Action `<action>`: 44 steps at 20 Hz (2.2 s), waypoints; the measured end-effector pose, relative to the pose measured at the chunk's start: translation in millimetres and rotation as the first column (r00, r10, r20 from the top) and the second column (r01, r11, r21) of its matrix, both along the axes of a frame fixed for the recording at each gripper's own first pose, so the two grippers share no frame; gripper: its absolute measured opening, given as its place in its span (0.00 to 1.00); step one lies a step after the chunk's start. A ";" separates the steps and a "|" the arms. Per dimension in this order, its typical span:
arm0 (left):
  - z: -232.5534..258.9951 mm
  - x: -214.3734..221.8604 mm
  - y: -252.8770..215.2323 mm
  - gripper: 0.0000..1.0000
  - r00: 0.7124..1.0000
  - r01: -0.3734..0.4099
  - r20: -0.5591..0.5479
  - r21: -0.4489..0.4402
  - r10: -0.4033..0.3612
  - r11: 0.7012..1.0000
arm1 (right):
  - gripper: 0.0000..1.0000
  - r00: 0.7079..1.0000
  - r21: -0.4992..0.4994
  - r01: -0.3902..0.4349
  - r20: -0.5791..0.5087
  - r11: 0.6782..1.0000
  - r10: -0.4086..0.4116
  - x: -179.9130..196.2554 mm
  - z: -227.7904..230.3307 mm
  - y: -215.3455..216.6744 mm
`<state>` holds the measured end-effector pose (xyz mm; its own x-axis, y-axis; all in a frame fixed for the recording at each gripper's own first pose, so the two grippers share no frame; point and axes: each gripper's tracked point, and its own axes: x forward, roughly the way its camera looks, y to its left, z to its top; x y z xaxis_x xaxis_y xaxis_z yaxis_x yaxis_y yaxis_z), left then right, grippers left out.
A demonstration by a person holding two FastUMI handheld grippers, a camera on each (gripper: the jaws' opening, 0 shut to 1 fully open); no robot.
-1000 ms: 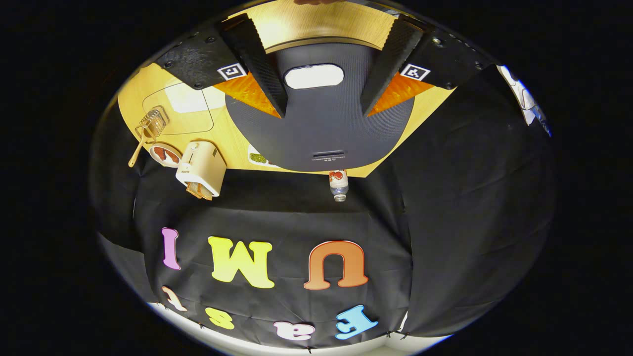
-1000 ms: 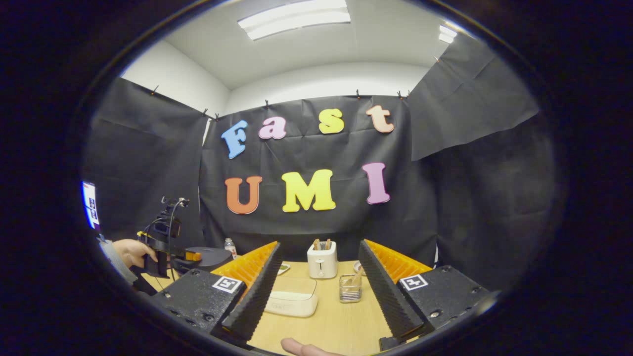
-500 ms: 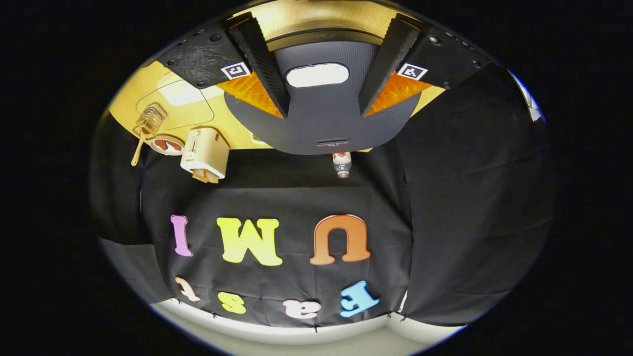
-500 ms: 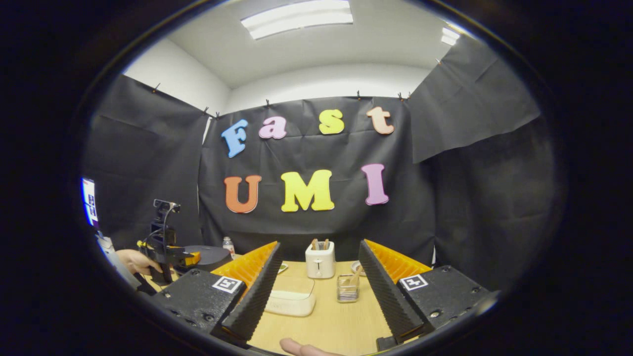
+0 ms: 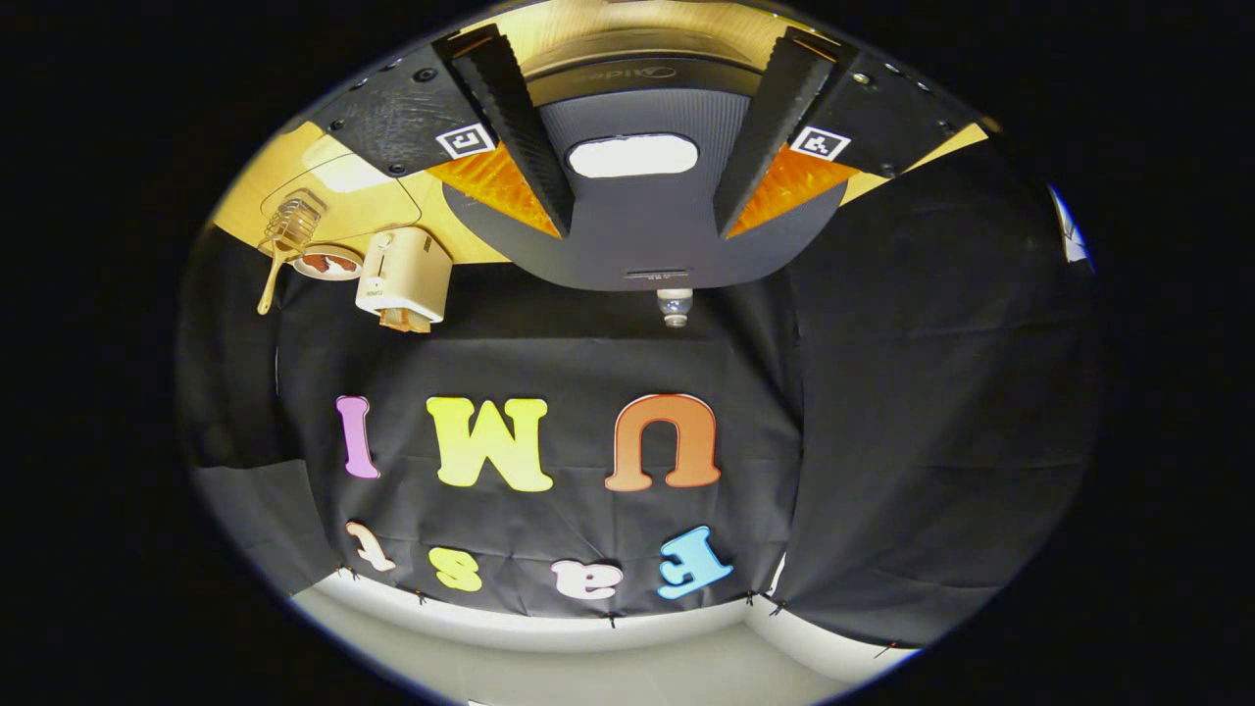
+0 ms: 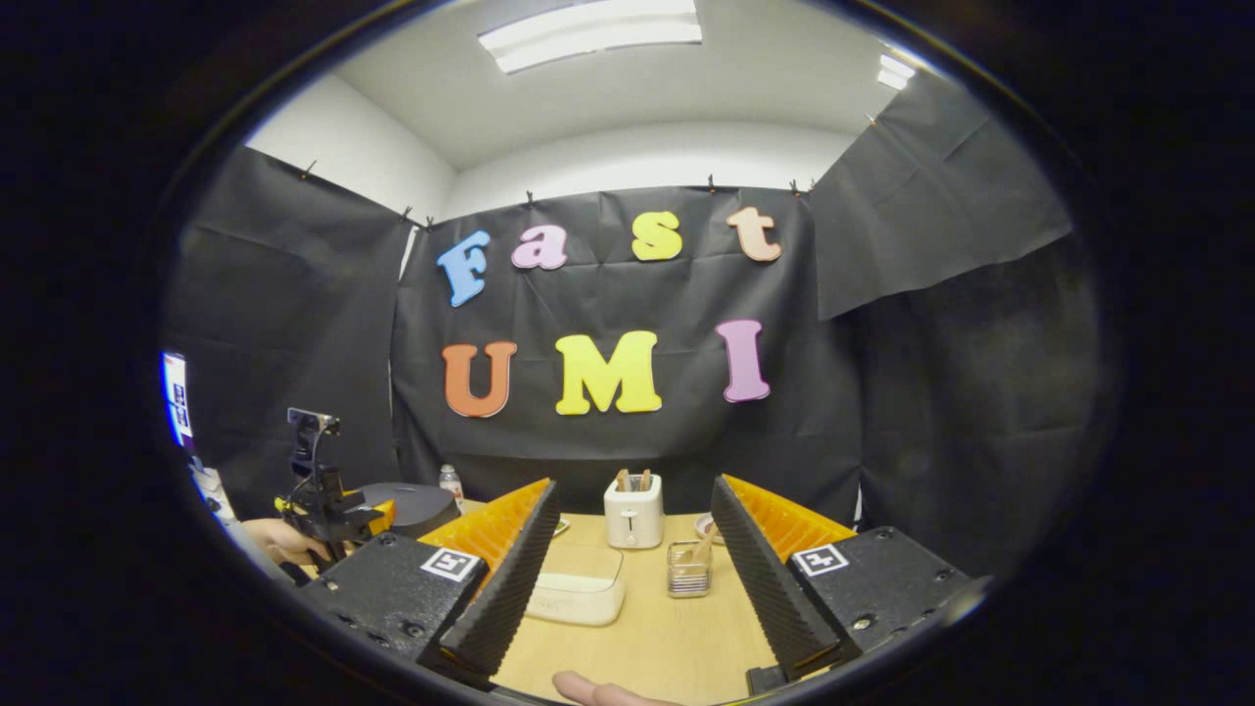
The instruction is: Close the left gripper, press the button to open the rice cooker; take a wooden spoon from the chopstick holder with the right hand, scoop a spoonful of rice and pour it into the rice cooker, then put the wooden spoon back into the chopstick holder.
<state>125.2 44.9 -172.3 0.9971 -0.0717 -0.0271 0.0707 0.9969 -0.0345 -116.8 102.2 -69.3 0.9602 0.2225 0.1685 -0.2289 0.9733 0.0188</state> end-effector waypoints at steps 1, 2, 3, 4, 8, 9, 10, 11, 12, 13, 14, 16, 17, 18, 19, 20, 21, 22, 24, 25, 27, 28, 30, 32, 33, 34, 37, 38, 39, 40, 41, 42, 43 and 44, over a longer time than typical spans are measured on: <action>1.2 -0.2 1.3 0.94 1.000 -0.012 0.012 0.019 0.012 1.000 | 1.00 1.000 -0.003 0.000 0.002 1.000 0.000 -0.6 0.5 -0.1; 2.3 -2.3 4.0 0.93 0.999 -0.034 0.016 0.054 0.033 0.998 | 1.00 1.000 -0.004 0.002 0.005 1.000 -0.002 -0.7 1.7 -1.1; 4.9 -1.9 2.0 0.94 0.999 -0.033 0.012 0.090 0.032 0.995 | 1.00 1.000 -0.002 0.001 0.008 1.000 -0.001 -0.5 3.2 -1.4; 5.6 -5.8 -1.1 0.96 0.999 -0.029 -0.012 0.126 0.031 0.992 | 1.00 1.000 -0.003 -0.001 0.007 1.000 0.001 0.2 1.9 -0.5; 13.5 -25.2 -14.4 0.93 0.996 0.007 -0.091 0.195 0.011 0.981 | 1.00 1.000 -0.006 0.015 -0.007 1.000 -0.015 4.7 -0.6 -6.9; 17.3 -33.3 -19.0 0.95 0.995 0.017 -0.102 0.211 0.005 0.977 | 1.00 1.000 -0.007 0.030 -0.001 1.000 -0.030 6.1 1.1 -11.0; 21.4 -39.7 -22.6 0.95 0.994 0.019 -0.110 0.218 0.006 0.976 | 0.95 0.999 -0.008 0.045 0.007 0.999 -0.045 6.9 2.5 -14.6; 25.4 -47.6 -25.6 0.96 0.993 0.029 -0.115 0.210 -0.004 0.977 | 1.00 0.998 -0.007 0.057 0.011 0.998 -0.057 7.1 4.1 -17.4; 32.3 -56.0 -29.7 0.95 0.994 0.029 -0.110 0.187 -0.009 0.982 | 1.00 0.998 -0.003 0.061 0.011 0.998 -0.061 7.5 3.8 -18.7; 40.4 -63.5 -31.7 0.96 0.995 0.025 -0.102 0.154 -0.009 0.988 | 1.00 0.998 0.000 0.060 0.008 0.998 -0.060 7.1 2.9 -19.3; 49.4 -70.5 -38.6 0.96 0.996 0.027 -0.089 0.114 -0.017 0.993 | 1.00 0.998 0.002 0.062 0.005 0.998 -0.062 7.8 1.5 -21.1; 69.0 -90.9 -52.5 0.96 0.998 0.041 -0.046 0.033 -0.040 0.999 | 1.00 0.998 0.005 0.061 -0.002 0.998 -0.061 8.5 1.1 -23.2; 74.6 -101.3 -62.8 0.96 0.998 0.062 -0.026 0.011 -0.061 0.998 | 1.00 0.998 0.005 0.060 -0.001 0.998 -0.060 8.0 2.1 -24.1; 80.8 -112.5 -73.7 0.96 0.997 0.082 -0.006 0.003 -0.082 0.997 | 1.00 0.998 0.004 0.065 0.000 0.998 -0.065 8.1 1.6 -27.0; 85.0 -122.3 -81.3 0.96 0.995 0.094 0.010 0.007 -0.095 0.996 | 1.00 0.998 0.003 0.070 0.001 0.998 -0.070 8.2 2.3 -28.7; 90.9 -132.5 -87.4 0.95 0.994 0.104 0.024 0.018 -0.105 0.994 | 1.00 0.997 0.002 0.074 0.002 0.997 -0.074 8.3 2.2 -29.9; 95.8 -136.2 -101.8 0.96 0.993 0.111 0.042 0.030 -0.112 0.993 | 1.00 0.997 0.001 0.077 0.001 0.997 -0.077 8.4 1.7 -31.7; 101.9 -144.1 -104.7 0.95 0.992 0.110 0.058 0.035 -0.112 0.993 | 1.00 0.997 0.002 0.080 0.001 0.997 -0.080 8.2 1.0 -33.5; 115.7 -164.6 -105.5 0.95 0.990 0.102 0.098 0.029 -0.104 0.994 | 1.00 0.996 0.001 0.092 0.003 0.996 -0.092 8.9 0.9 -38.9; 118.1 -174.1 -108.4 0.95 0.988 0.108 0.108 0.019 -0.109 0.994 | 1.00 0.995 0.002 0.099 0.001 0.995 -0.099 10.1 0.6 -41.4; 116.4 -192.6 -110.3 0.95 0.988 0.104 0.114 0.000 -0.103 0.995 | 1.00 0.995 0.008 0.103 -0.008 0.995 -0.103 11.8 -1.8 -43.8; 117.1 -200.7 -109.3 0.95 0.987 0.104 0.127 -0.006 -0.102 0.995 | 1.00 0.995 0.013 0.101 -0.012 0.995 -0.101 11.0 -1.8 -44.7; 120.9 -215.3 -113.5 0.95 0.985 0.111 0.138 -0.039 -0.105 0.993 | 1.00 0.995 0.013 0.098 -0.016 0.995 -0.097 10.7 -2.9 -44.0; 122.3 -221.5 -113.4 0.95 0.983 0.114 0.148 -0.039 -0.107 0.993 | 0.95 0.996 0.005 0.089 -0.026 0.996 -0.088 10.4 -5.4 -42.4; 124.2 -223.1 -109.1 0.95 0.983 0.104 0.157 -0.031 -0.098 0.994 | 1.00 0.996 0.005 0.084 -0.031 0.996 -0.084 9.8 -5.8 -41.4; 125.3 -223.8 -107.0 0.95 0.982 0.100 0.162 -0.022 -0.095 0.995 | 1.00 0.996 0.003 0.085 -0.035 0.996 -0.085 10.7 -6.4 -41.4; 124.7 -226.1 -103.5 0.96 0.983 0.087 0.163 -0.005 -0.085 0.996 | 1.00 0.993 -0.013 0.100 -0.066 0.995 -0.101 14.5 -13.2 -42.9; 123.4 -225.7 -102.8 0.96 0.984 0.087 0.159 -0.010 -0.084 0.996 | 0.98 0.992 -0.013 0.107 -0.072 0.994 -0.107 16.0 -13.6 -44.5; 123.1 -226.5 -101.0 0.96 0.985 0.082 0.153 -0.019 -0.078 0.996 | 0.95 0.991 -0.013 0.110 -0.077 0.994 -0.111 16.0 -13.6 -44.7; 123.1 -226.1 -98.2 0.96 0.986 0.077 0.150 -0.025 -0.072 0.997 | 0.95 0.990 -0.015 0.114 -0.085 0.993 -0.115 17.0 -16.5 -45.5; 121.8 -225.1 -96.5 0.96 0.987 0.073 0.147 -0.025 -0.069 0.997 | 0.95 0.989 -0.016 0.113 -0.090 0.993 -0.114 18.2 -18.0 -45.6; 121.6 -223.1 -94.9 0.96 0.988 0.066 0.145 -0.020 -0.063 0.998 | 0.95 0.989 -0.017 0.110 -0.095 0.994 -0.112 18.6 -19.4 -44.9; 124.6 -224.4 -90.7 0.96 0.987 0.054 0.152 -0.017 -0.051 0.998 | 0.95 0.989 -0.017 0.108 -0.099 0.994 -0.109 19.0 -20.3 -44.7; 126.8 -226.3 -87.8 0.96 0.986 0.048 0.160 -0.016 -0.045 0.999 | 0.96 0.989 -0.017 0.106 -0.099 0.994 -0.107 18.6 -19.8 -44.6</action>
